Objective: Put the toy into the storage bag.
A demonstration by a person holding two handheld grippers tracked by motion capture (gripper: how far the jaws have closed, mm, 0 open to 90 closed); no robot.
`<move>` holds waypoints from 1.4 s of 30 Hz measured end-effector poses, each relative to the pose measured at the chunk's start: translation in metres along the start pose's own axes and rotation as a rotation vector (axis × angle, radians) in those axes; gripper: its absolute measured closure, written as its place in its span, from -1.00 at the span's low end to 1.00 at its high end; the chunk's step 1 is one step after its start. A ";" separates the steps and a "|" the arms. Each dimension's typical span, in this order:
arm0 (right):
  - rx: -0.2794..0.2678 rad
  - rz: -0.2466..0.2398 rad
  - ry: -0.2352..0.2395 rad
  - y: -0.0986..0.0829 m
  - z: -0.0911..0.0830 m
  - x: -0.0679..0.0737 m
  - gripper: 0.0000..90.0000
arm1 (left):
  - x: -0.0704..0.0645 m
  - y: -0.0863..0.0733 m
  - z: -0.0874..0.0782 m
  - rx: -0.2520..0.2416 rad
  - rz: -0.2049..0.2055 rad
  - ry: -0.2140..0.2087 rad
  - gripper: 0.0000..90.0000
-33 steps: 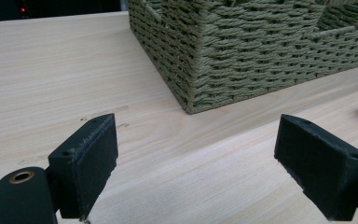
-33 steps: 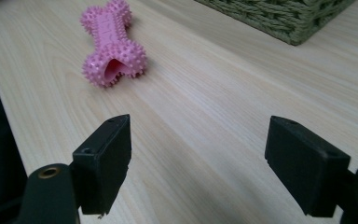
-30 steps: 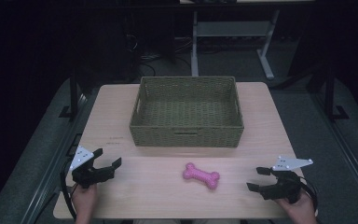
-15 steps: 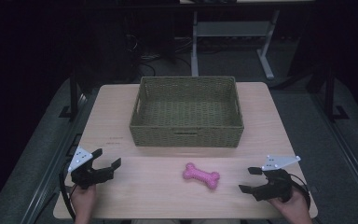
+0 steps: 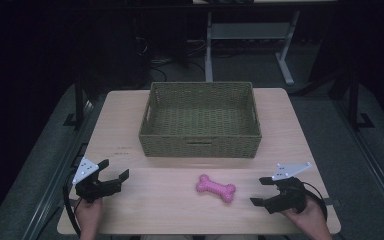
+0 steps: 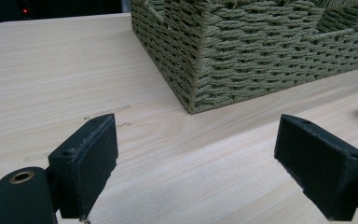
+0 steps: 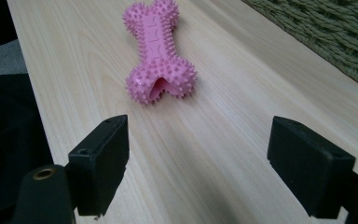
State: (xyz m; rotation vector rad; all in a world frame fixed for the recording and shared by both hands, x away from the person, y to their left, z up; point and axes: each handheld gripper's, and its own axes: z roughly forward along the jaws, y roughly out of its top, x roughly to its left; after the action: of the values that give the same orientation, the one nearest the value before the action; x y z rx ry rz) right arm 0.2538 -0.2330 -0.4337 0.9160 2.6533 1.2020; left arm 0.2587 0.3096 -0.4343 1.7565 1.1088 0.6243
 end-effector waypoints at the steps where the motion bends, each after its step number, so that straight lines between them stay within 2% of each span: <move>1: 0.004 -0.001 0.002 0.001 0.000 0.001 -0.56 | 0.000 0.000 0.000 0.001 0.002 -0.002 -0.72; 30: 0.103 -0.071 0.058 0.041 0.019 0.010 -0.59 | 0.000 0.000 0.000 -0.002 -0.004 -0.002 -0.72; 42: 0.166 -0.151 0.086 0.065 0.036 0.018 -0.59 | 0.000 0.001 0.000 -0.004 -0.001 -0.003 -0.72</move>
State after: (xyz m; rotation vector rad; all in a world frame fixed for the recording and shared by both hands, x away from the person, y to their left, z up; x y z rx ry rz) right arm 0.2820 -0.1662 -0.4090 0.6830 2.8664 1.0232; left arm 0.2592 0.3099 -0.4337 1.7535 1.1053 0.6226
